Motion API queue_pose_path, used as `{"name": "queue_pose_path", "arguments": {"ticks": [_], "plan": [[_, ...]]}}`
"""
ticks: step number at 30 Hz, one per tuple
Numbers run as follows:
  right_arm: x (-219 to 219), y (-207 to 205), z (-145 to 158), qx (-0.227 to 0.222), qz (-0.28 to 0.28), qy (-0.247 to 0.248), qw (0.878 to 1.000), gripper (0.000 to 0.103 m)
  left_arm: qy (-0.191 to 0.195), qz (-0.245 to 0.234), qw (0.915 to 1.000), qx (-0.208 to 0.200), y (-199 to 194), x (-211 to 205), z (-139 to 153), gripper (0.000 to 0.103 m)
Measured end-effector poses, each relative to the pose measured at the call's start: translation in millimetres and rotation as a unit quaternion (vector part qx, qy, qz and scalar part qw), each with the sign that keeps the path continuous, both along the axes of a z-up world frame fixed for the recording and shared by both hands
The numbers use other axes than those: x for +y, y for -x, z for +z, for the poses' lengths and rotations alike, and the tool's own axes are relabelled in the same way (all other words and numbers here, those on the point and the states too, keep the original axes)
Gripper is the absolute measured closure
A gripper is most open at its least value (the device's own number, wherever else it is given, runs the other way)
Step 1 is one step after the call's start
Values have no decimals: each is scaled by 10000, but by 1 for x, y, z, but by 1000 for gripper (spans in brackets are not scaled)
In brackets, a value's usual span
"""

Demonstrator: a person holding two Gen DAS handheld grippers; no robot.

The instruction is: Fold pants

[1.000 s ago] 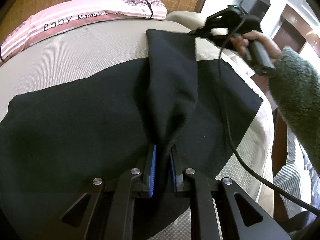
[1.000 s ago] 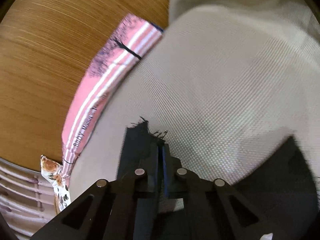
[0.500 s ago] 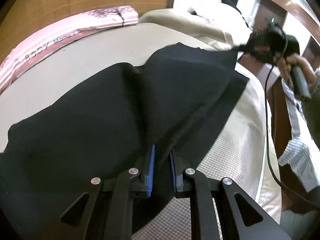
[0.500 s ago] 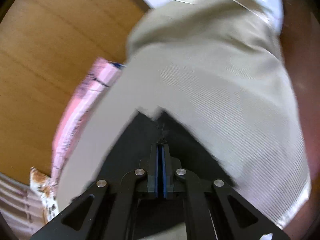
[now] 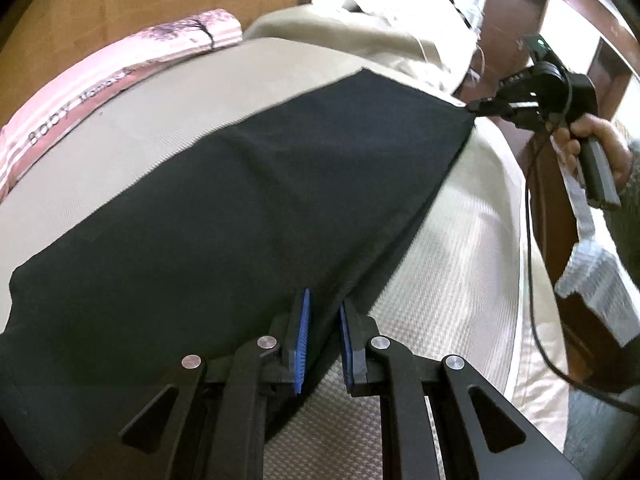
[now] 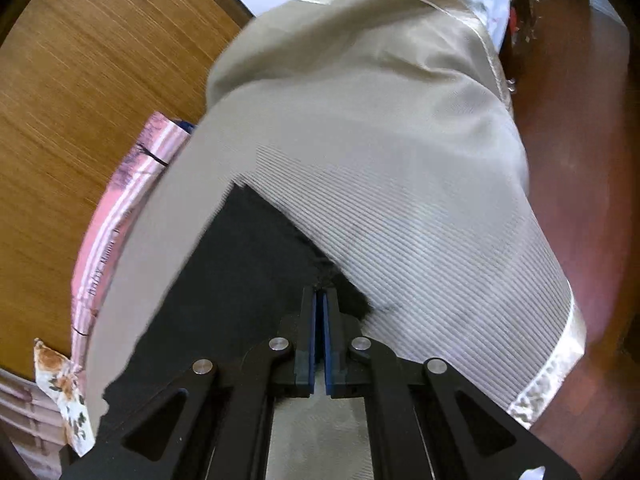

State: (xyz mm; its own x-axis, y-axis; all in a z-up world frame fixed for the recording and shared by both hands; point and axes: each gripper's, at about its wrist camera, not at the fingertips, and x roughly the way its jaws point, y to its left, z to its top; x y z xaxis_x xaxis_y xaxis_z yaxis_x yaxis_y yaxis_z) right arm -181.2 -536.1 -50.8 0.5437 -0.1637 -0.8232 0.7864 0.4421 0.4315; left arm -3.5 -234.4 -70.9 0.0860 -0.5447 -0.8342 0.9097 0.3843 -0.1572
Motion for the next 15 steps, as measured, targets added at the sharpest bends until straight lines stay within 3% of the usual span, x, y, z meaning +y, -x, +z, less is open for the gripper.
{"name": "queue_pose_path", "arguments": {"ticks": [3,8,9,10,11,12,15], "plan": [[-2,5,-17,185,-112,-73,9997,101,-43,-88,9999,-133,5,-1,-2,88],[-3,0,-19,412,-38,92,9991,96,37,64,9998,171,-3,1,-4,85],[-3,-1,-17,492,-1,117,9987,92,27,91,9998,199,-3,2,-4,83],[-3,-2,-16,607,25,121,9981,78,17,125,9996,254,-5,3,-2,80],[-3,-2,-12,627,35,134,9979,72,19,156,9994,309,-6,4,-1,72],[-1,-1,-7,629,-1,207,9978,72,43,236,9990,366,-9,8,2,63],[5,-3,14,658,42,473,9967,72,428,443,9971,454,-19,28,21,58]]}}
